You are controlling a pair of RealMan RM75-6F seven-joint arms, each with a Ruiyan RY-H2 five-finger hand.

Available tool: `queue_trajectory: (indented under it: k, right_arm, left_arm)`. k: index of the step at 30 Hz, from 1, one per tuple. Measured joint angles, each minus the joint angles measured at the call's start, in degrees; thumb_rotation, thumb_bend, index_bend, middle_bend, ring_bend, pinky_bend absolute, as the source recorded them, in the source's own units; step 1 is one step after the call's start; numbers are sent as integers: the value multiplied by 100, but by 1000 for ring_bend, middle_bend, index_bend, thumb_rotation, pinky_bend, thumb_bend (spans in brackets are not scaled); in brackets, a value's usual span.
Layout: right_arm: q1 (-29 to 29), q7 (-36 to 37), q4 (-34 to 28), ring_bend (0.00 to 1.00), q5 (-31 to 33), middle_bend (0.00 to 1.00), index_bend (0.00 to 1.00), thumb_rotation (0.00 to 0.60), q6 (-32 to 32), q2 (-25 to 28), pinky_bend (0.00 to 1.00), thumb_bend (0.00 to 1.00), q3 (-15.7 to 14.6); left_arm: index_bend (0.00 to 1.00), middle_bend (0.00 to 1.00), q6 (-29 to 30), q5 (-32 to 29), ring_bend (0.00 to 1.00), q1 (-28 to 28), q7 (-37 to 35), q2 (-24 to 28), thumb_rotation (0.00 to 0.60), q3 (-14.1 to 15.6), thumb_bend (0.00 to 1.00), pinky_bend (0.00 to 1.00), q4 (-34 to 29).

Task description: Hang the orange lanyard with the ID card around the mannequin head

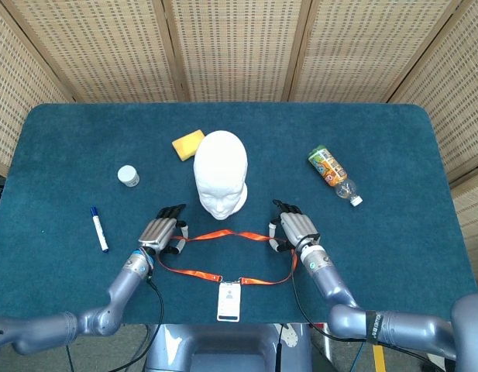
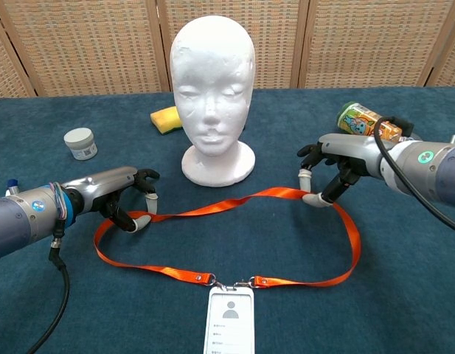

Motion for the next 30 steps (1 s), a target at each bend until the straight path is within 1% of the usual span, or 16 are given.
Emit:
queue_trajectory:
  k: [6, 13, 18, 21, 25, 30]
  right_arm:
    - [-3, 22, -26, 0, -22, 0, 707, 600, 8, 17, 0, 491, -6]
    - [-90, 134, -182, 0, -138, 0, 711, 600, 56, 141, 0, 491, -17]
    - [-267, 409, -365, 0, -267, 0, 716, 600, 172, 308, 0, 491, 24]
    - [-400, 577, -554, 0, -479, 0, 719, 600, 280, 434, 0, 491, 43]
    - [-597, 800, -903, 0, -848, 0, 721, 600, 542, 605, 0, 491, 87]
    - [-766, 851, -1305, 0, -1048, 0, 724, 600, 938, 753, 0, 492, 148]
  left_arm:
    - [669, 0, 47, 77, 0, 30, -82, -27, 600, -27, 505, 0, 8]
    - [685, 0, 242, 408, 0, 170, -324, 45, 600, -10, 513, 0, -132]
    - [685, 0, 672, 1055, 0, 414, -645, 180, 600, 116, 517, 0, -287]
    - [685, 0, 962, 1490, 0, 563, -913, 270, 600, 188, 517, 0, -337]
    - [685, 0, 1341, 1963, 0, 724, -1219, 374, 600, 248, 517, 0, -385]
    - [685, 0, 1793, 2403, 0, 925, -1422, 531, 600, 310, 517, 0, -519]
